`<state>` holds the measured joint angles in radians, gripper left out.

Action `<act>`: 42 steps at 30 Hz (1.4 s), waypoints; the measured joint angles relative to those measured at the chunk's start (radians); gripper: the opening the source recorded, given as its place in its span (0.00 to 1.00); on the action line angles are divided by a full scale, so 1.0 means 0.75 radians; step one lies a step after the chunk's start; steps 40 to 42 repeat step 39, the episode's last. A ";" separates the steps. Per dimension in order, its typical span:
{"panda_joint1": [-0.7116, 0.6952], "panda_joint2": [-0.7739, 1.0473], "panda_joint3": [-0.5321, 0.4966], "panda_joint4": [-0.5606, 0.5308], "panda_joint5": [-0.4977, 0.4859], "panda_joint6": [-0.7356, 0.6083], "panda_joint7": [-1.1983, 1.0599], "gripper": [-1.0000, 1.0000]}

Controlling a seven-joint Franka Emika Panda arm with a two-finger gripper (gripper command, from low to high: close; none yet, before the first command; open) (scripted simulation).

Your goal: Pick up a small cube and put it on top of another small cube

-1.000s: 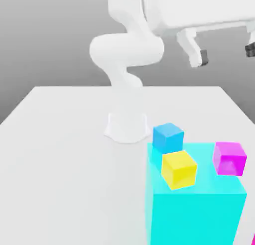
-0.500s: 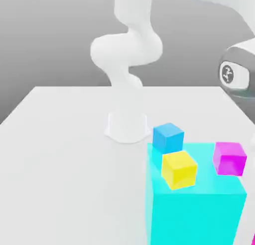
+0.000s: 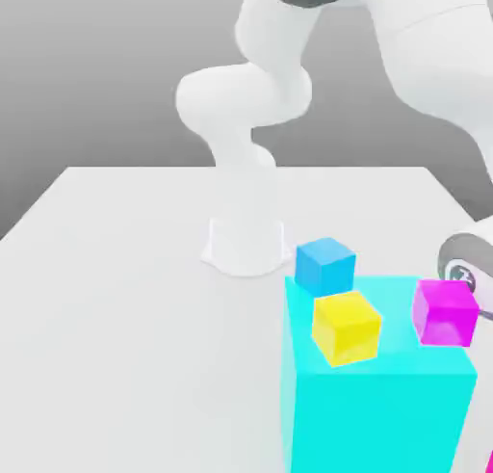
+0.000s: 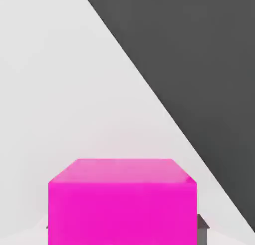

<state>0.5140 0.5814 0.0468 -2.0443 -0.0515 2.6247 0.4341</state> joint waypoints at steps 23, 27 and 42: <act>-0.204 -0.928 -0.177 -0.298 0.053 -0.509 -0.242 0.00; -0.224 -1.122 -0.192 -0.409 0.038 -0.650 -0.285 0.00; -0.237 -1.277 -0.212 -0.668 0.010 -0.606 -0.372 1.00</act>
